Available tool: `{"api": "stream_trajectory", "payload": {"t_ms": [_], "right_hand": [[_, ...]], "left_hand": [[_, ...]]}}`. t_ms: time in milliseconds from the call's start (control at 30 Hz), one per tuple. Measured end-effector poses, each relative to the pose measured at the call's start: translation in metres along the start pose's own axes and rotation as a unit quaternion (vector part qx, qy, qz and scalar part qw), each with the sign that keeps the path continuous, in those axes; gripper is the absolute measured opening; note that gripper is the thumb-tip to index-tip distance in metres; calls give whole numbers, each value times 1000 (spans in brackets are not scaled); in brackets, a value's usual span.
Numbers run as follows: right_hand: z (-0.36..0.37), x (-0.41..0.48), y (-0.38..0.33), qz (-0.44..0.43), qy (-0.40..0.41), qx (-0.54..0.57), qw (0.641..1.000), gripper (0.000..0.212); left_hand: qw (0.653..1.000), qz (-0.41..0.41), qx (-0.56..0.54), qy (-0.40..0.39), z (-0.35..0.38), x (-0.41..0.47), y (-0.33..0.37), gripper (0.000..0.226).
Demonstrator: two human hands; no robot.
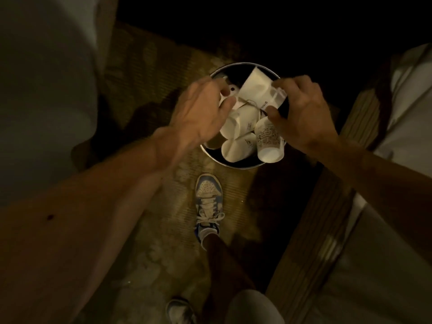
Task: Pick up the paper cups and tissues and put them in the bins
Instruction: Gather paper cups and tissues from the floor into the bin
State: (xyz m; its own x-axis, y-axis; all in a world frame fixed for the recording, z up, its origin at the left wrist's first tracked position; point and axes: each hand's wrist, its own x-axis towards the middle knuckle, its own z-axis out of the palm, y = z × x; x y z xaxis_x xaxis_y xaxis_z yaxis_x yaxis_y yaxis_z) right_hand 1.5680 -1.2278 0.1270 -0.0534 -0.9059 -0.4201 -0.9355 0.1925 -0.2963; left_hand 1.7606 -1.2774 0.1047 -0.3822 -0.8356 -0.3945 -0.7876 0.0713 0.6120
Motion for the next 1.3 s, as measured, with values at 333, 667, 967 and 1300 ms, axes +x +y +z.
{"api": "stream_trajectory", "payload": {"t_ms": [333,667,967,1300], "right_hand": [[-61,-175,-198,-195,-142,116,964,17],[-105,-489,-418,-515,-251,2,820,34],[-55,-794,-545,-677,-356,-92,638,40],[60,-986,-643,-716,-433,-188,515,36]], "left_hand": [[993,-26,118,4,-181,-258,1,37],[958,-227,145,96,-273,-766,56,29],[775,-484,-12,405,-165,-1132,137,31],[523,-577,-227,585,-68,-1313,112,33]]}}
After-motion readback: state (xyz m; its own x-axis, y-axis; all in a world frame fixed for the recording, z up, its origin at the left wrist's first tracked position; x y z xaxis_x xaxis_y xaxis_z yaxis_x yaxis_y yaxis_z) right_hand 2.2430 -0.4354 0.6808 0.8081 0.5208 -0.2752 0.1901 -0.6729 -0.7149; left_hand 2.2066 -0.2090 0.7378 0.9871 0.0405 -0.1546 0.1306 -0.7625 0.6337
